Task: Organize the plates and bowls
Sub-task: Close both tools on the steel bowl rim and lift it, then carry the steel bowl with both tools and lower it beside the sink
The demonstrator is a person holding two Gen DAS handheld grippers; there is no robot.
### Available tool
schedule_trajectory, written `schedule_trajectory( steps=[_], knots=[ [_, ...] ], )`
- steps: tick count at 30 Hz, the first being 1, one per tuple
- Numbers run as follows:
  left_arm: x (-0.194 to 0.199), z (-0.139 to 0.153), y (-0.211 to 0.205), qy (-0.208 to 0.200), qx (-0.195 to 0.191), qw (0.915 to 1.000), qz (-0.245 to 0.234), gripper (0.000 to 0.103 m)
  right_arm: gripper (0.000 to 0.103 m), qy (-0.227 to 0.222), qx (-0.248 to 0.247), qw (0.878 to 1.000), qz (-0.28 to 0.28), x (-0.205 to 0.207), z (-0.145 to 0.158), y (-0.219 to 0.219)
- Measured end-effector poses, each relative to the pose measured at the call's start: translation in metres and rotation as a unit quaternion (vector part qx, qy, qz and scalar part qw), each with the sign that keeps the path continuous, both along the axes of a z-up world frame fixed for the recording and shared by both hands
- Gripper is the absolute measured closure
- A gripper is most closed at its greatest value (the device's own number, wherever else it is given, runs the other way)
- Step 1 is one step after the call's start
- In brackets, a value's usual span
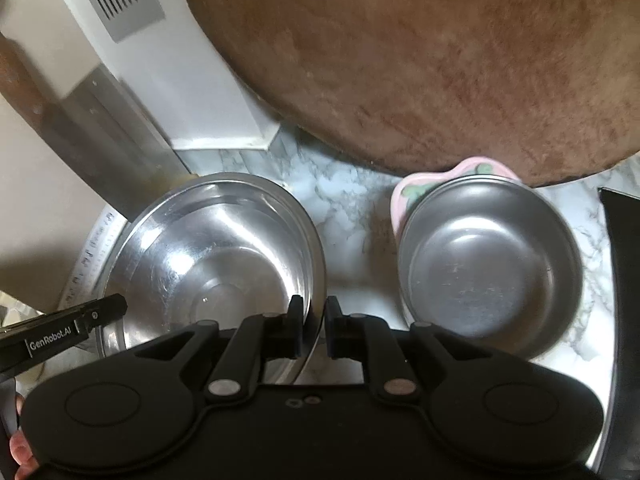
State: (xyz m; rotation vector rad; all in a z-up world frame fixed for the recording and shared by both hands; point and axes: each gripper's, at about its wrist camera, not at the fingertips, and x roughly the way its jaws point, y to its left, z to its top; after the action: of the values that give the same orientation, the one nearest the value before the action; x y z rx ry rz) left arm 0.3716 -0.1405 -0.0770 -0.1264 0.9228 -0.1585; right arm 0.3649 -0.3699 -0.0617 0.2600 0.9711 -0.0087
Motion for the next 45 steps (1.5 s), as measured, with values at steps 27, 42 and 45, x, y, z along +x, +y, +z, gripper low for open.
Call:
schedule_trajectory(
  steps=[27, 42, 45],
  knots=[
    [-0.166, 0.06, 0.12, -0.034, -0.03, 0.9978, 0.047, 0.091, 0.092, -0.052, 0.004, 0.995, 0.079, -0.142, 0.073, 0.097],
    [-0.247, 0.044, 0.214, -0.029, -0.025, 0.9905, 0.132, 0.091, 0.092, -0.03, 0.015, 0.986, 0.162, -0.177, 0.054, 0.199],
    [-0.261, 0.035, 0.232, -0.018, -0.027, 0.9884, 0.148, 0.091, 0.092, -0.02, 0.015, 0.984, 0.177, -0.181, 0.045, 0.217]
  ],
)
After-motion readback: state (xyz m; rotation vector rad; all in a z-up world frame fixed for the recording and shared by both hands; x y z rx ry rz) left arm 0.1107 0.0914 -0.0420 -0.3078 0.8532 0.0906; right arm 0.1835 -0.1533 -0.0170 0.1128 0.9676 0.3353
